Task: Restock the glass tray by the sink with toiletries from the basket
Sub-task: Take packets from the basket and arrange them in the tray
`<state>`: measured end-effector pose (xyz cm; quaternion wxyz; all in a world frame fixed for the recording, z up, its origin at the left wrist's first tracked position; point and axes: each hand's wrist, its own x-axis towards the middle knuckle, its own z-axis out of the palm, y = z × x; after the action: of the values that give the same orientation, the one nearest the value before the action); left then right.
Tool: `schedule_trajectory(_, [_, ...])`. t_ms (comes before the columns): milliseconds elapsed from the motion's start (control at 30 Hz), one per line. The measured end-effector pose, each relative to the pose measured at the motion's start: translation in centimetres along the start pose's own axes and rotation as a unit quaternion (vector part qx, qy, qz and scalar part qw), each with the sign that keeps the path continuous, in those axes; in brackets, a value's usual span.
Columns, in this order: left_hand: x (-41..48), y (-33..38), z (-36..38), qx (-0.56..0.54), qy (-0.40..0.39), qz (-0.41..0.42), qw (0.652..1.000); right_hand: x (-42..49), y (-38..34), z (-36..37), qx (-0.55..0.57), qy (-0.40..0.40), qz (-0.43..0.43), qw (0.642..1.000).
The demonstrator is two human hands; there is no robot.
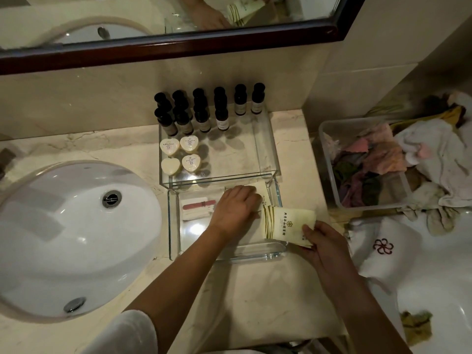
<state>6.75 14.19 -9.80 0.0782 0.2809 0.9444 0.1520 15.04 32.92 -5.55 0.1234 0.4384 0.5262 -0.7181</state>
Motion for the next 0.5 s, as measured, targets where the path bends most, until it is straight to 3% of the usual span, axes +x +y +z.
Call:
schedule_trajectory(233, [-2.0,-1.2,-0.2,0.022,0.028,-0.127,0.991,0.2,-0.5,2.0,-0.053,0.011,-0.018,0.998])
schedule_trajectory(500, [-1.0,-1.2,0.3,-0.053,0.037,-0.077,0.995,0.3,-0.6,3.3,-0.125,0.007,-0.019,0.992])
